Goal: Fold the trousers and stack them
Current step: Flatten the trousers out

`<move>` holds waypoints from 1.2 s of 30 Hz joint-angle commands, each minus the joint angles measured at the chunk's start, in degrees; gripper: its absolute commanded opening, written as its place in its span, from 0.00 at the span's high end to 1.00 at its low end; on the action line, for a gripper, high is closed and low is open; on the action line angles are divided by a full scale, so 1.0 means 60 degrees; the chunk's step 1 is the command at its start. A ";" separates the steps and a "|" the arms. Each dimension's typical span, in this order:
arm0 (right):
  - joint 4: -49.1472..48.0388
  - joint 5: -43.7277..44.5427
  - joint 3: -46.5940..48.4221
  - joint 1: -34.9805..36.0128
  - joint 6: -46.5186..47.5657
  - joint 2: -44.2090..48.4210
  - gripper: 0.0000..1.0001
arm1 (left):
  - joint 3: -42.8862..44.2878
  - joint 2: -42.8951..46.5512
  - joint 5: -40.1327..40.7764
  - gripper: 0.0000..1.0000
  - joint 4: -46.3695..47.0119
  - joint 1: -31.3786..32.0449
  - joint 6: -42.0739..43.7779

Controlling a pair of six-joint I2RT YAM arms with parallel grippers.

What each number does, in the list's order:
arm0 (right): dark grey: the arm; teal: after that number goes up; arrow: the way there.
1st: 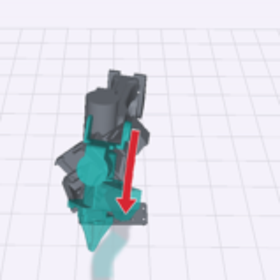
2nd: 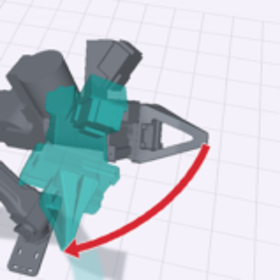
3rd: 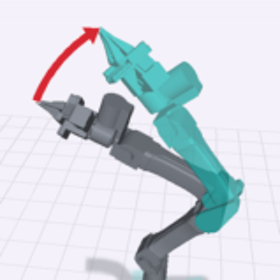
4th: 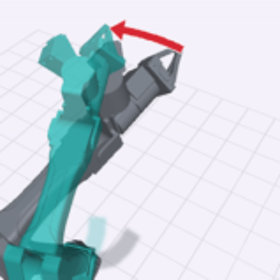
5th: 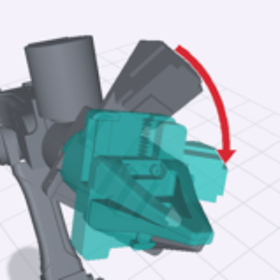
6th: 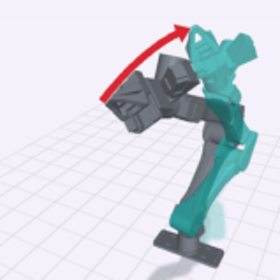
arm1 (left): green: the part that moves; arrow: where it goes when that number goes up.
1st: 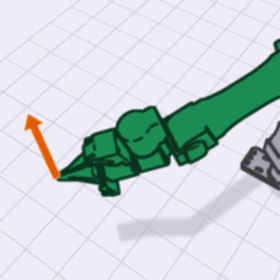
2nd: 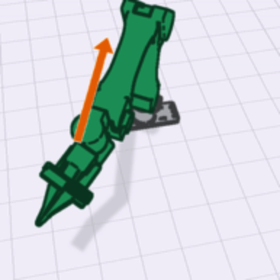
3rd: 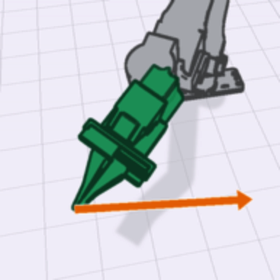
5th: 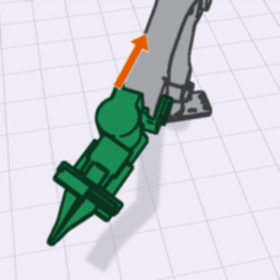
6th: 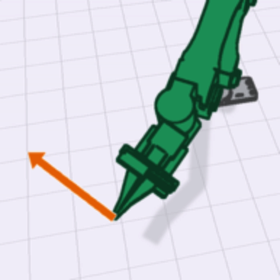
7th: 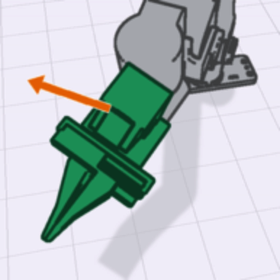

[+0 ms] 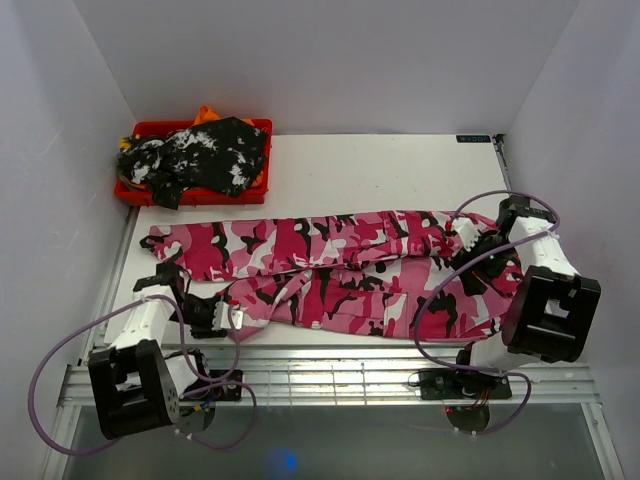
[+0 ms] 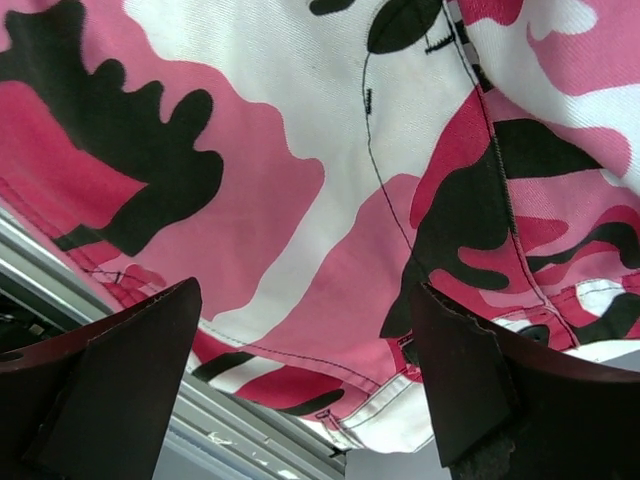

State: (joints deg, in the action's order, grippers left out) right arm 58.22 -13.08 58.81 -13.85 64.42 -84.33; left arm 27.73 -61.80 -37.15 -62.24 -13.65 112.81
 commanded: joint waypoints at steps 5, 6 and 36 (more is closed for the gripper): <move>-0.1527 0.0964 -0.0894 -0.0007 -0.0380 -0.0621 0.15 | 0.1382 0.0235 -0.1556 0.77 -0.0900 0.0853 0.2956; -0.1717 0.1037 -0.0880 -0.0007 -0.0482 -0.0868 0.16 | 0.1660 0.0338 -0.1761 0.82 -0.1298 0.1014 0.2675; -0.1280 0.0877 0.0145 -0.0021 -0.0806 -0.1151 0.18 | 1.3294 -0.9505 0.0271 0.63 0.2769 0.5586 -1.9242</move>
State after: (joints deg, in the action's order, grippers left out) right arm 50.26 -8.12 60.42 -13.85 58.11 -94.26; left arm 105.86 -119.09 -42.89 -43.07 20.86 6.76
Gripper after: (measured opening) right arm 0.813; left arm 0.341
